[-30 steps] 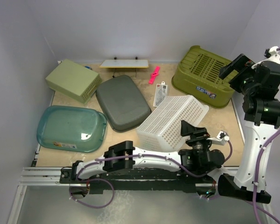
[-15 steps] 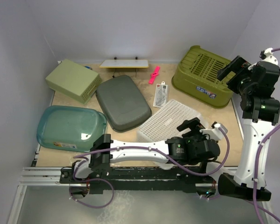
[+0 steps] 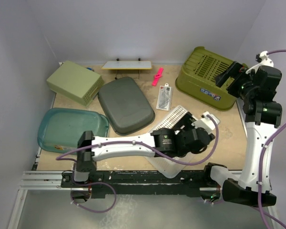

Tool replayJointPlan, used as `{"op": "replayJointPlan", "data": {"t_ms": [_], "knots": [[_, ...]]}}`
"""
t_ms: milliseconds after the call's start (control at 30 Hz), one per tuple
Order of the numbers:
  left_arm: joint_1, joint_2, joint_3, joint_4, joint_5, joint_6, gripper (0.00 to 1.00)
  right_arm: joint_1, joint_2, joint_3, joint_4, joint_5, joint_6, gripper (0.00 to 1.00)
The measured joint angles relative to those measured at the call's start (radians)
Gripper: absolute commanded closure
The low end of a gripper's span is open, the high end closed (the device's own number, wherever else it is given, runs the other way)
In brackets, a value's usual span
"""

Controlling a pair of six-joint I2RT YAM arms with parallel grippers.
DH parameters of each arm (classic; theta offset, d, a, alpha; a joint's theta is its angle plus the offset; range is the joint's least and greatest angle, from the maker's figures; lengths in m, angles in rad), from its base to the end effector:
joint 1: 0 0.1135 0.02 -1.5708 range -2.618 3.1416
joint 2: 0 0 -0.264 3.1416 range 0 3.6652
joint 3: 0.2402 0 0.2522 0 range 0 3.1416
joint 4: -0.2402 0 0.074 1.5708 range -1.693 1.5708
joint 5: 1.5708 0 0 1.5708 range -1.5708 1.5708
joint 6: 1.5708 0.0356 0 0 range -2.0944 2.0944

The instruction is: Turn the large container upside down

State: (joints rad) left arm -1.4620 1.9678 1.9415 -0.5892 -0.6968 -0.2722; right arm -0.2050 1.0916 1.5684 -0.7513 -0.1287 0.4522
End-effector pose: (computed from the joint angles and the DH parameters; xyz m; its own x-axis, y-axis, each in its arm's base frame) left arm 0.0717 -0.4461 0.3520 -0.2500 0.3904 -0.8860 0.6627 0.7362 0.1374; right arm 0.1905 -0.0349 0.4839 -0.2033 0.4849 -0.8506 0.1888 0.8719 0.4519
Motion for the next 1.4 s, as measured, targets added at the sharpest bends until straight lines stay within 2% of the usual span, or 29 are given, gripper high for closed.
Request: {"op": "replayJointPlan", "data": {"t_ms": [133, 300, 433, 567, 767, 967, 1067, 1200, 1400], "knots": [[0.026, -0.162, -0.161, -0.003, 0.029, -0.074, 0.17, 0.016, -0.021, -0.071, 0.03, -0.117, -0.043, 0.03], [0.144, -0.505, -0.468, -0.042, 0.033, -0.234, 0.17, 0.14, -0.025, -0.127, 0.06, -0.219, -0.06, 0.01], [0.259, -0.732, -0.611, -0.107, -0.015, -0.372, 0.17, 0.528, -0.014, -0.191, 0.111, -0.147, -0.059, 0.0], [0.422, -0.858, -0.668, -0.2, -0.074, -0.481, 0.17, 0.848, 0.046, -0.299, 0.169, -0.041, -0.044, 0.0], [0.62, -0.898, -0.676, -0.329, -0.156, -0.635, 0.17, 1.167, 0.18, -0.413, 0.208, 0.096, -0.013, 0.0], [0.683, -0.876, -0.701, -0.373, -0.171, -0.734, 0.17, 1.442, 0.336, -0.407, 0.268, 0.145, 0.021, 0.0], [0.69, -0.873, -0.713, -0.377, -0.17, -0.75, 0.17, 1.5, 0.405, -0.417, 0.287, 0.147, 0.055, 0.0], [0.692, -0.873, -0.714, -0.377, -0.168, -0.757, 0.17, 1.479, 0.42, -0.473, 0.253, 0.212, 0.092, 0.0], [0.694, -0.863, -0.719, -0.36, -0.154, -0.743, 0.17, 1.279, 0.307, -0.562, 0.174, 0.301, 0.105, 0.0]]}}
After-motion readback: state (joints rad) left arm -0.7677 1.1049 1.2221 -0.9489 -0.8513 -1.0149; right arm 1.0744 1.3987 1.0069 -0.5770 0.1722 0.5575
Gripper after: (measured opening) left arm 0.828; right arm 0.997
